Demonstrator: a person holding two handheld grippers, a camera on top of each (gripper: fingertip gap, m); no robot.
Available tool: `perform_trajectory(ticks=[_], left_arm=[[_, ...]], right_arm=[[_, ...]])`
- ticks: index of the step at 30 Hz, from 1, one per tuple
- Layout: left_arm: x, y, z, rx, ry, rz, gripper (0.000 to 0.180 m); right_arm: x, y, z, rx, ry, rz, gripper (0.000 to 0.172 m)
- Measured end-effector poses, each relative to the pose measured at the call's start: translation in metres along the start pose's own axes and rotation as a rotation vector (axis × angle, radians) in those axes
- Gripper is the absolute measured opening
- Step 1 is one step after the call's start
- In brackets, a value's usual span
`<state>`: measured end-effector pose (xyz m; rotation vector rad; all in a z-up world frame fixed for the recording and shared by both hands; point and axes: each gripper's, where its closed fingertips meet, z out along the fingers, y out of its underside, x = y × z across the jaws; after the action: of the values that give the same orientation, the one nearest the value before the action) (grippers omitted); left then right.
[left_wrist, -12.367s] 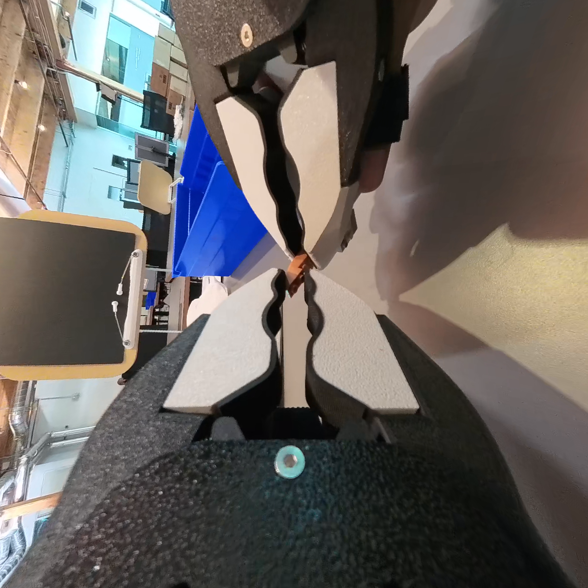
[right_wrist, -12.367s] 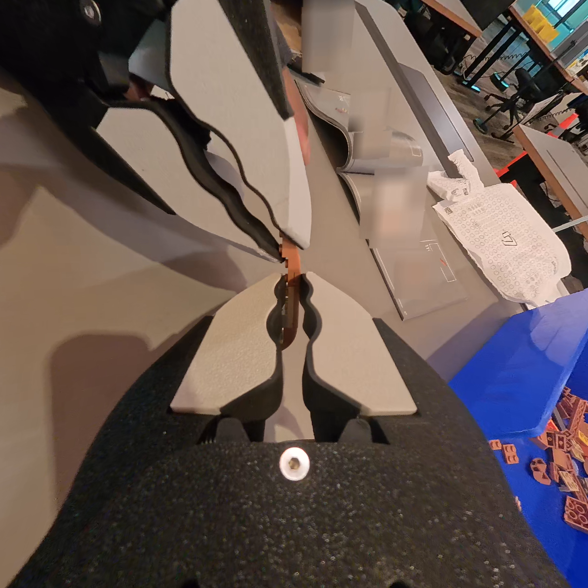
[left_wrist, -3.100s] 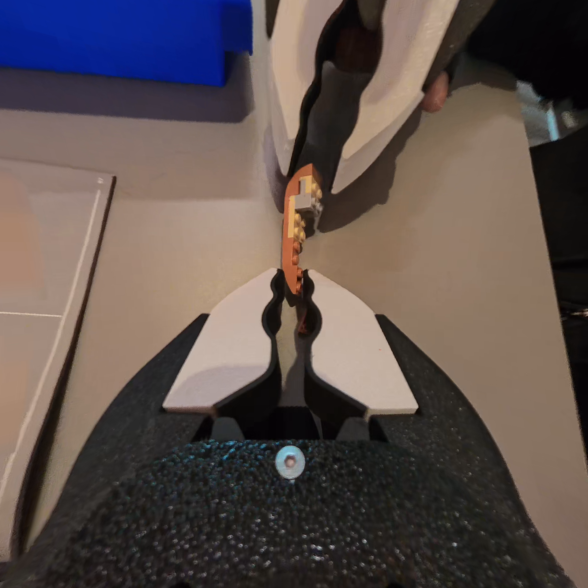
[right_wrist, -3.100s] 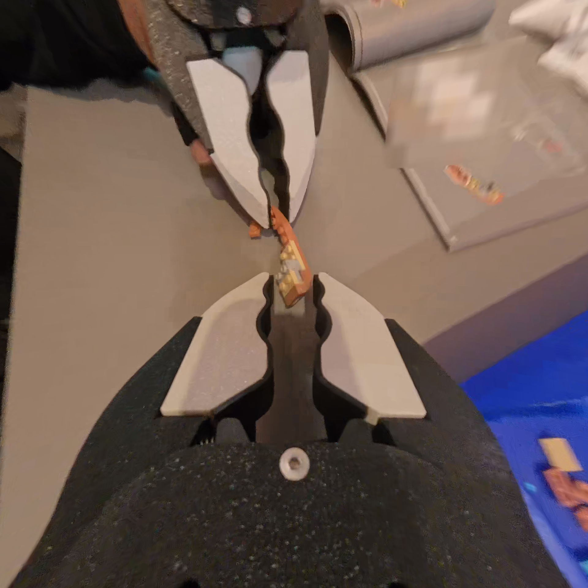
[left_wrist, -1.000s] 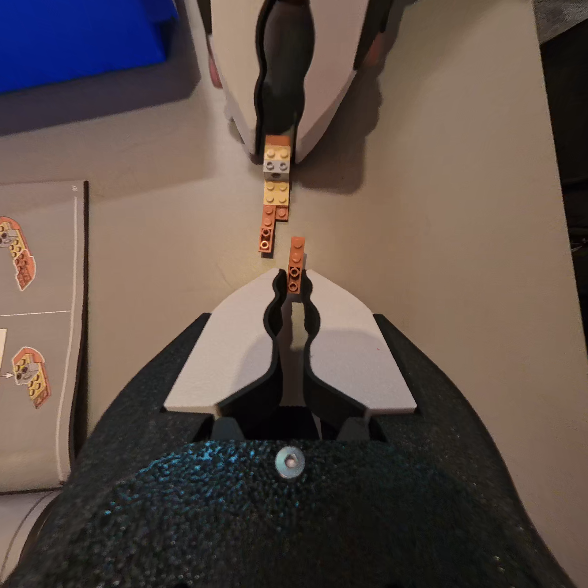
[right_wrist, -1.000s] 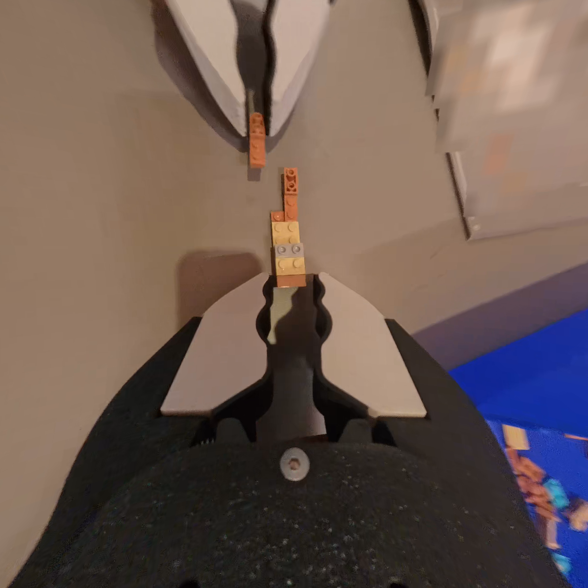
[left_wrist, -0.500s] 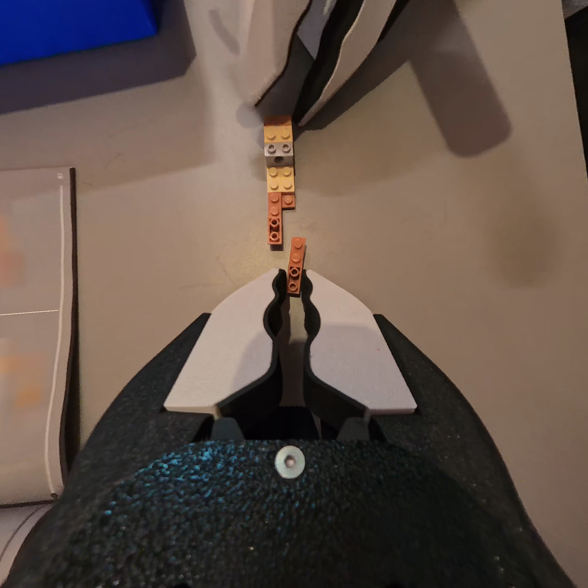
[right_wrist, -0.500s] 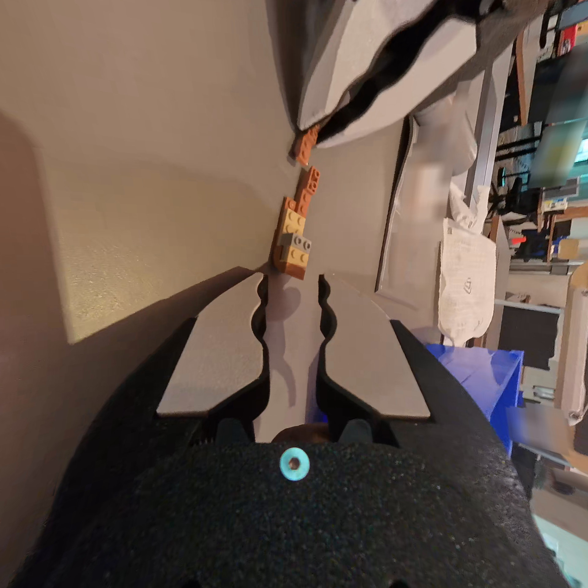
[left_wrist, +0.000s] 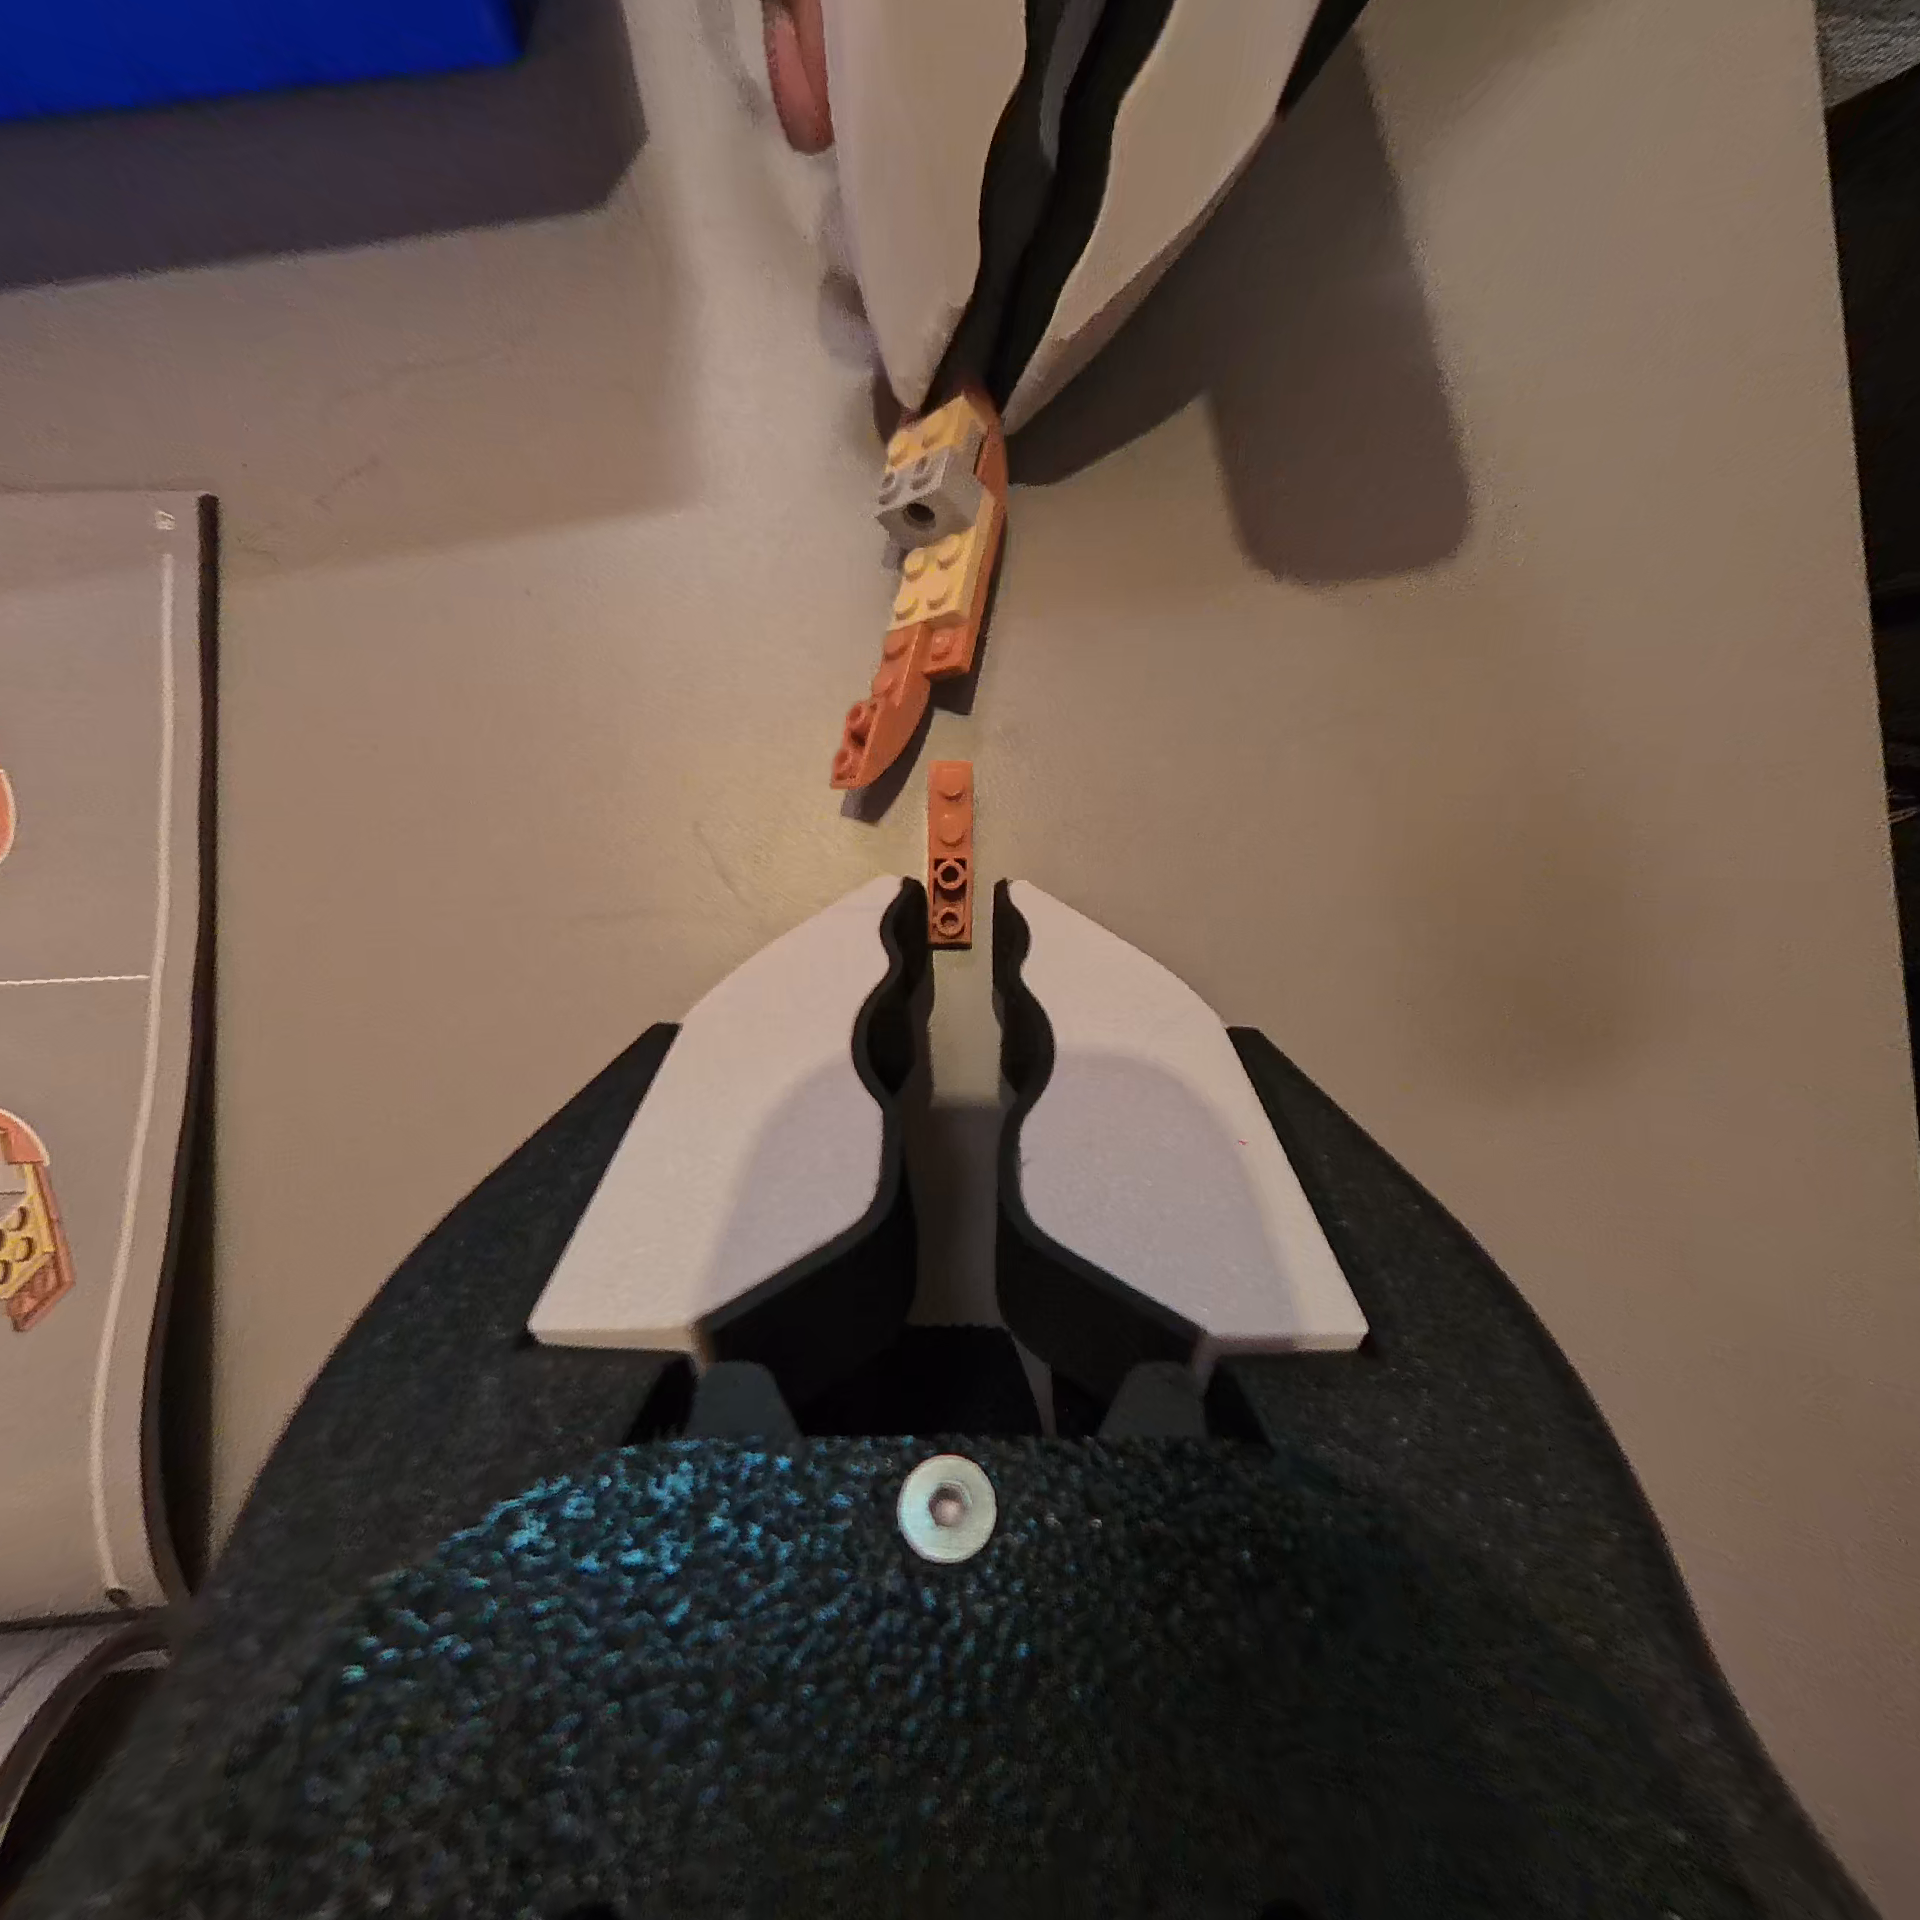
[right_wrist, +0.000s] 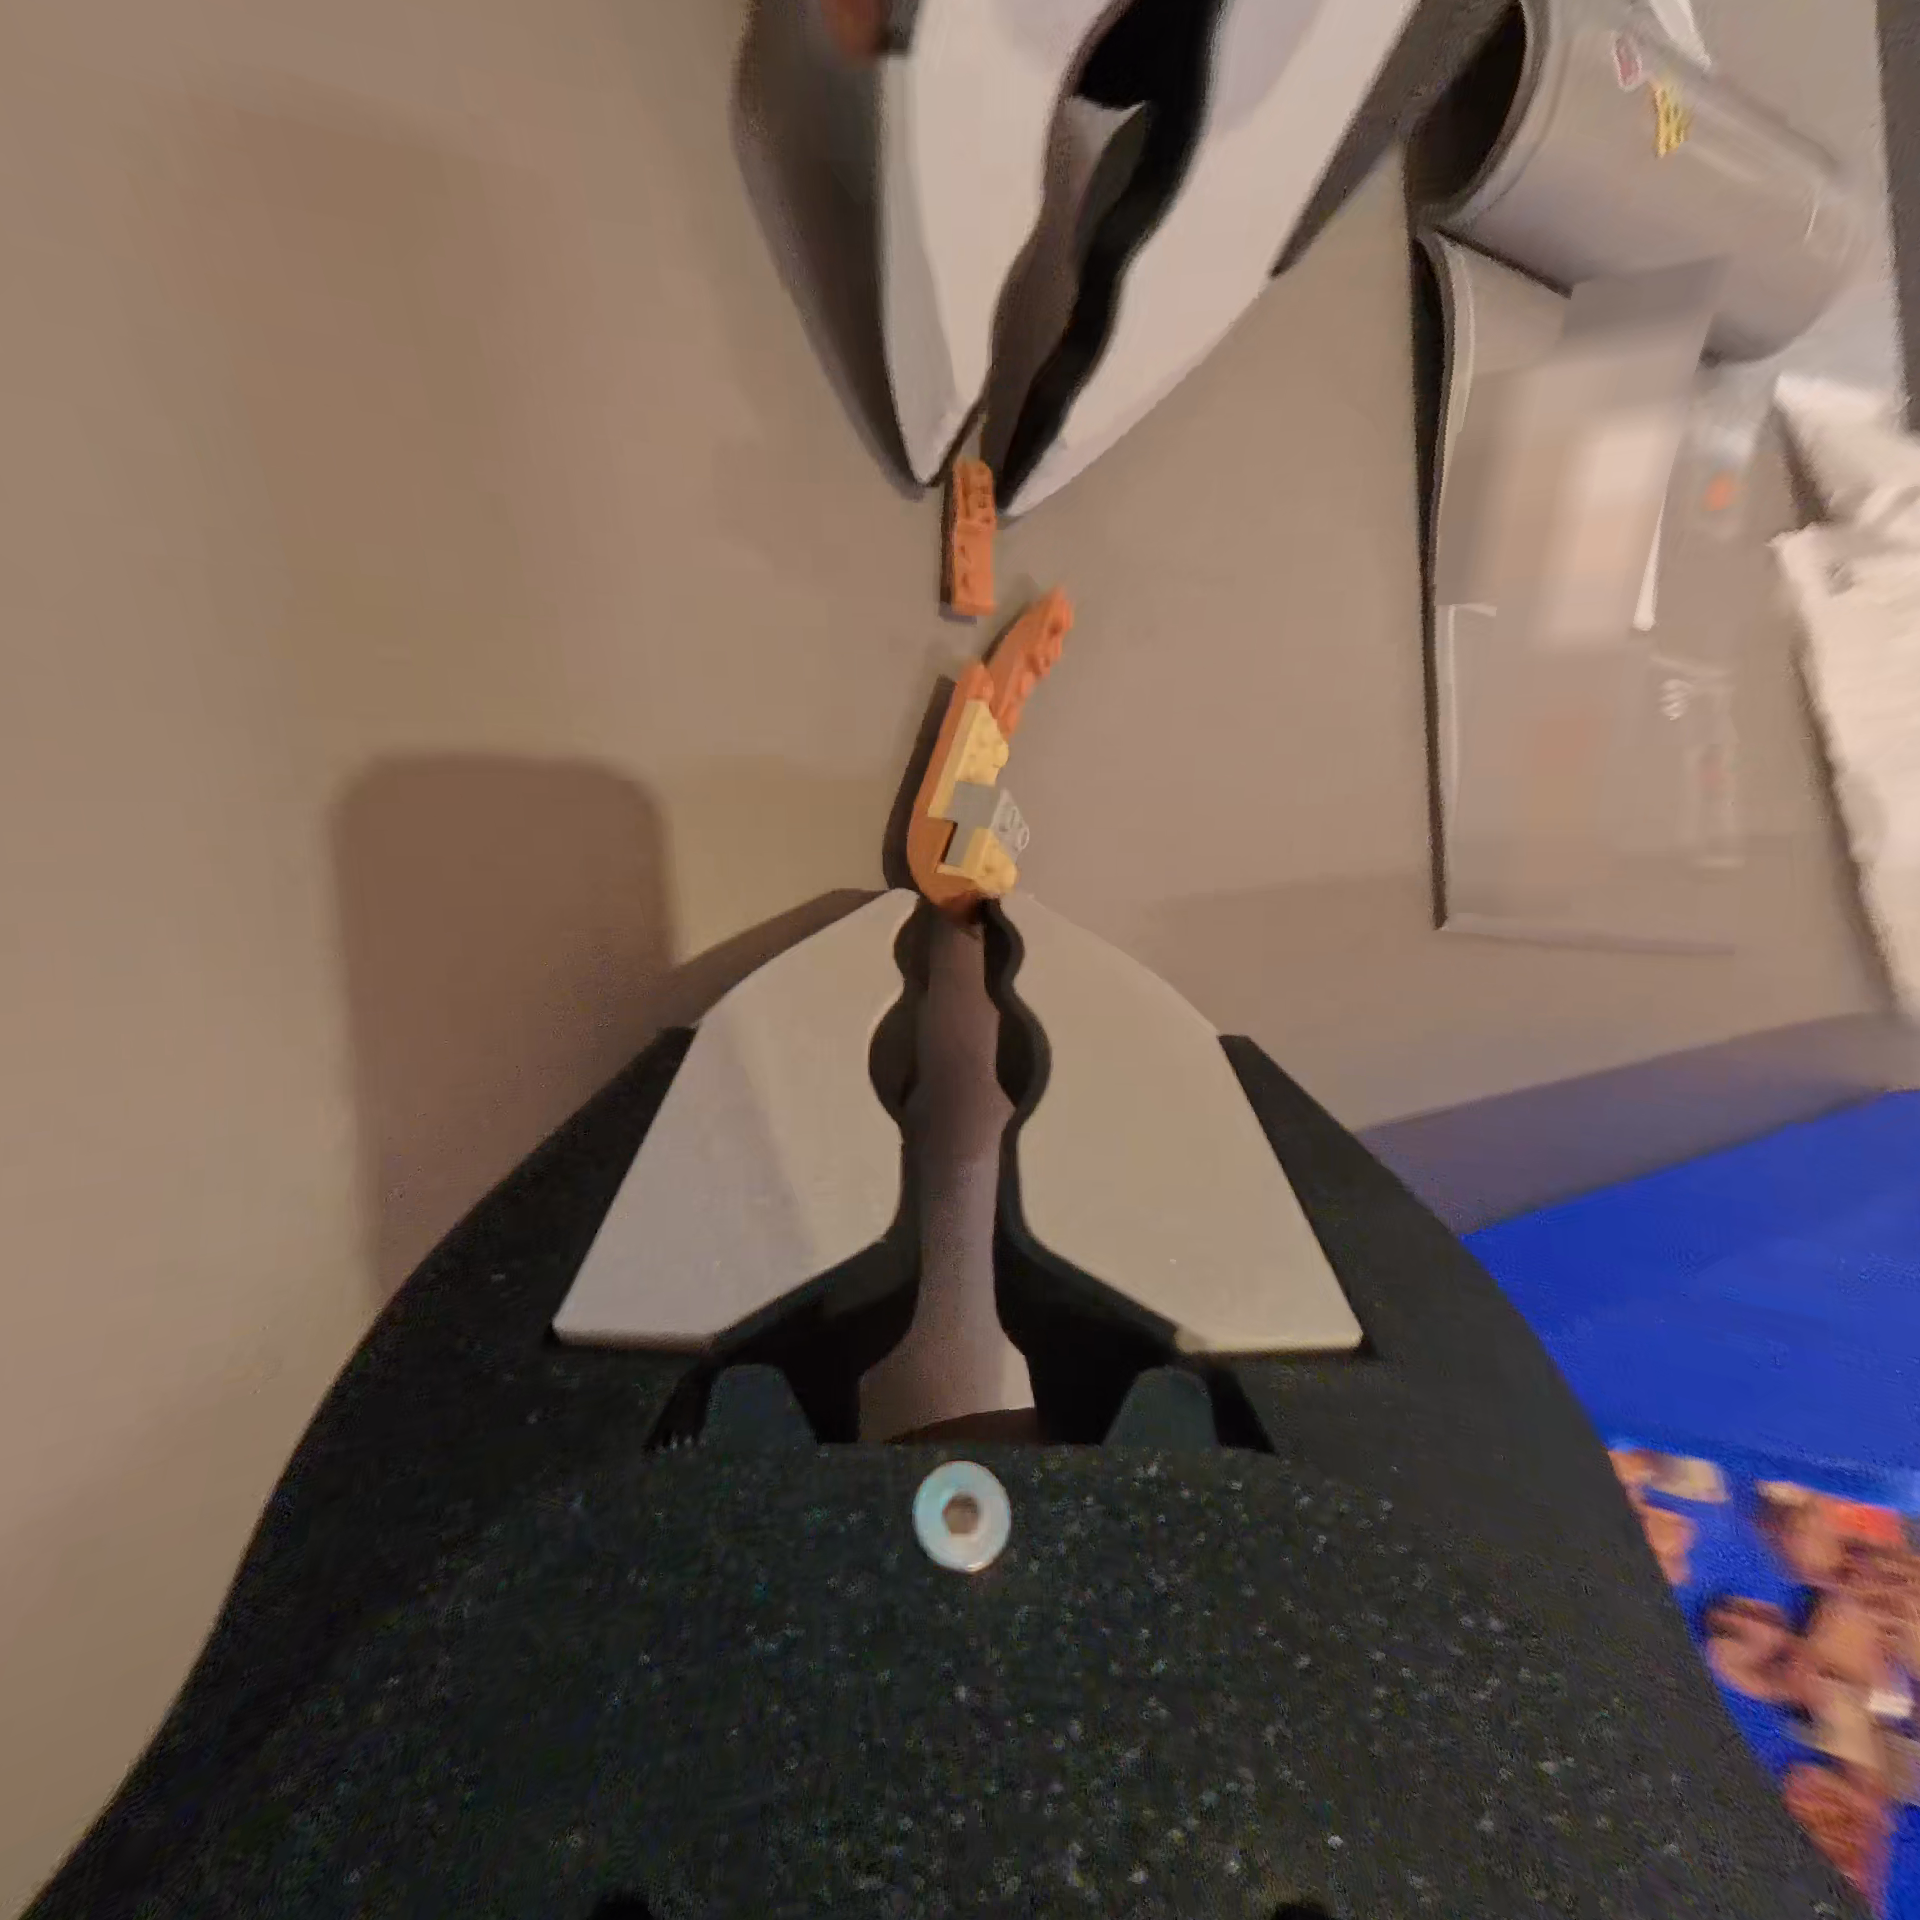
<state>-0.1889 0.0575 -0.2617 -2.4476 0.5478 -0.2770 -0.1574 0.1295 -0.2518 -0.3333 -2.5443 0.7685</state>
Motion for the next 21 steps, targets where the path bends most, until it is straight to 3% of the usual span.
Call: perform_trajectory(ticks=[5, 15, 21], left_arm=[[0.003, 0.001, 0.000, -0.008, 0.021, -0.025, 0.008], [0.003, 0.003, 0.001, -0.011, 0.031, -0.063, 0.020], [0.000, -0.003, 0.006, 0.005, 0.000, -0.061, 0.016]], right_arm=[[-0.005, 0.010, 0.000, -0.005, -0.153, 0.306, 0.008], [0.001, 0.006, -0.003, -0.016, -0.032, 0.222, 0.032], [0.004, 0.000, 0.008, -0.033, 0.013, 0.201, 0.026]])
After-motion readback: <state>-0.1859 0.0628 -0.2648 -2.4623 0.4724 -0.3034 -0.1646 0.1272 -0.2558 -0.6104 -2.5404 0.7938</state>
